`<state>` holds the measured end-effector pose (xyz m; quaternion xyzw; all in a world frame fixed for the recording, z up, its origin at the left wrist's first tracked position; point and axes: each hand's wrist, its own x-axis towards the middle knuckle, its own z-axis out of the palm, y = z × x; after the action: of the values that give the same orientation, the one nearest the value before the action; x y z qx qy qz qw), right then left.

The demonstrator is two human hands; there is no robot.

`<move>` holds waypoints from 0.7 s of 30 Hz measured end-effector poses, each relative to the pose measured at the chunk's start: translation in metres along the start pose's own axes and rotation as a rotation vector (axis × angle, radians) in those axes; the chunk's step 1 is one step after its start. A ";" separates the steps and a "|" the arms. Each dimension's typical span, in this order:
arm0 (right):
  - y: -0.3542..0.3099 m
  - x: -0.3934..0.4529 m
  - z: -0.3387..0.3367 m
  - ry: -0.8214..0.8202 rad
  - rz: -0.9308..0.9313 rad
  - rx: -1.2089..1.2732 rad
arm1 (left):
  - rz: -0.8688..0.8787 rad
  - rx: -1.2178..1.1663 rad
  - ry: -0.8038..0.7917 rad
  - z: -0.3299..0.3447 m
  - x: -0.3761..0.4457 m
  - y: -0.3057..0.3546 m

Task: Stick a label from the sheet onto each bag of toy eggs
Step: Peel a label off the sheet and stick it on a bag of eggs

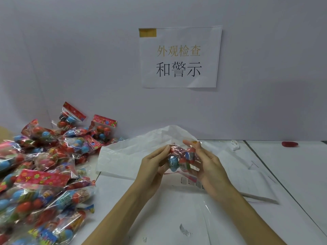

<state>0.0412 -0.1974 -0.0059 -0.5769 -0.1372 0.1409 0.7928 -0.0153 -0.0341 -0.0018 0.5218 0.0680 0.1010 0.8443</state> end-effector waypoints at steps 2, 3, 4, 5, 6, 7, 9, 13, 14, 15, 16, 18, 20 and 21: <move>0.000 0.000 0.001 -0.002 -0.032 -0.104 | 0.006 -0.051 0.042 -0.001 0.000 -0.002; 0.002 0.000 0.001 -0.008 -0.057 -0.166 | 0.016 -0.053 0.066 -0.002 0.001 -0.003; 0.003 0.000 0.001 -0.007 -0.077 -0.210 | 0.024 -0.035 0.085 -0.004 0.003 -0.004; 0.004 0.001 -0.001 0.004 -0.093 -0.250 | 0.024 -0.009 0.100 -0.005 0.004 -0.003; 0.005 0.002 -0.003 0.014 -0.119 -0.307 | 0.017 0.030 0.102 -0.005 0.004 -0.001; 0.005 0.003 -0.005 0.012 -0.145 -0.377 | 0.014 0.098 0.088 -0.005 0.004 0.001; 0.005 0.003 -0.008 -0.034 -0.170 -0.514 | 0.024 0.279 0.034 -0.005 0.002 0.004; 0.006 0.001 -0.011 -0.083 -0.162 -0.585 | 0.039 0.324 0.023 -0.009 0.002 0.001; 0.006 0.002 -0.010 -0.072 -0.156 -0.581 | 0.033 0.298 0.039 -0.008 0.002 0.001; 0.006 0.002 -0.008 -0.055 -0.160 -0.576 | 0.034 0.265 0.053 -0.008 0.002 0.001; 0.007 0.001 -0.008 -0.022 -0.194 -0.599 | 0.046 0.230 0.074 -0.007 0.003 0.000; 0.008 0.000 -0.008 0.132 -0.401 -0.806 | 0.112 0.202 0.165 -0.007 0.004 -0.001; 0.007 -0.001 -0.007 0.264 -0.623 -0.929 | 0.226 0.226 0.265 -0.009 0.006 -0.002; 0.007 -0.002 -0.007 0.261 -0.635 -0.888 | 0.280 0.229 0.285 -0.009 0.007 -0.003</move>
<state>0.0412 -0.2020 -0.0146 -0.7983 -0.2510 -0.2485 0.4878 -0.0103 -0.0258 -0.0089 0.5989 0.1245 0.2814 0.7394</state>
